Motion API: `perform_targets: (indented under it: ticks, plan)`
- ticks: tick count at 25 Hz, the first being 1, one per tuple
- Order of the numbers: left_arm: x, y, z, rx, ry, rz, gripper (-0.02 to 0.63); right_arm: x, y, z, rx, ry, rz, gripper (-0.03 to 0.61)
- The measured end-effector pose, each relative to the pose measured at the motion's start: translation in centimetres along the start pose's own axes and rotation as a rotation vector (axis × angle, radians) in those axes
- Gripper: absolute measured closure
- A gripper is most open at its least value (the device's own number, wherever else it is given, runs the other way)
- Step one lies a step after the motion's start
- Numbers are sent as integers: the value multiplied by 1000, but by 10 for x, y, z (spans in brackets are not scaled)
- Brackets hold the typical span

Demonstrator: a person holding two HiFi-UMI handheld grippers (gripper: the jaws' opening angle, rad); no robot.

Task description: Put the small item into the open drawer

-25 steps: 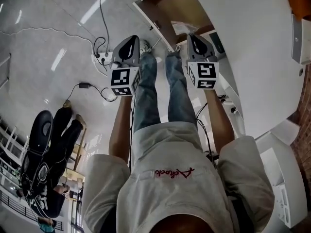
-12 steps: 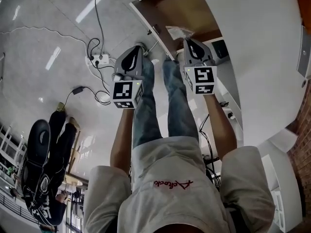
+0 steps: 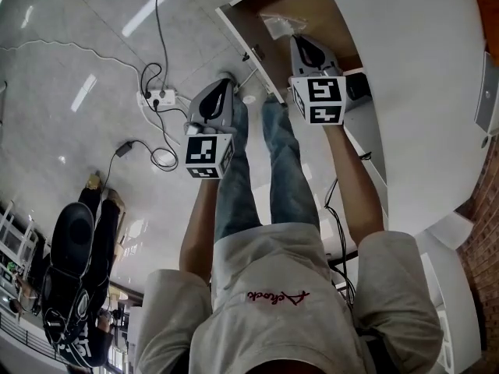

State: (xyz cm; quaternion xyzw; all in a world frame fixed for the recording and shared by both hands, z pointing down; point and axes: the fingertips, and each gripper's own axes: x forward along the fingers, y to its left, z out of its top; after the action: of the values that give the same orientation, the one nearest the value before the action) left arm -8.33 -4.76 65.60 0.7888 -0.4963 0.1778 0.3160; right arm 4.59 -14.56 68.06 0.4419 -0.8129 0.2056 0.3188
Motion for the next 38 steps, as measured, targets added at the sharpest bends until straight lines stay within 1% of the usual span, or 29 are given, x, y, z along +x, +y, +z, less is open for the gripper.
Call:
perform_targets:
  ticks: [6, 9, 17, 23, 29, 31, 35, 36, 38]
  plan:
    - [4, 13, 0, -13, -7, 8, 607, 30, -6, 4, -29, 20, -3, 566]
    - [5, 18, 3, -22, -11, 13, 609, 43, -10, 0, -35, 55, -4, 566]
    - [7, 26, 5, -34, -11, 22, 607, 84, -12, -35, -37, 225, 14, 566]
    - [6, 28, 6, -45, -17, 27, 607, 106, -29, -61, 42, 348, -12, 566]
    - [6, 23, 2, -49, -17, 25, 607, 112, -30, -85, 46, 432, -6, 566]
    - [7, 23, 1, -50, -15, 26, 607, 115, -29, -89, 48, 448, -1, 566]
    - [5, 26, 3, -50, -14, 23, 607, 114, -23, -83, 32, 437, 22, 562]
    - [5, 27, 4, -53, -14, 25, 607, 114, -23, -81, 33, 433, 23, 545]
    - [5, 27, 4, -57, -15, 26, 607, 113, -24, -79, 38, 423, 17, 492]
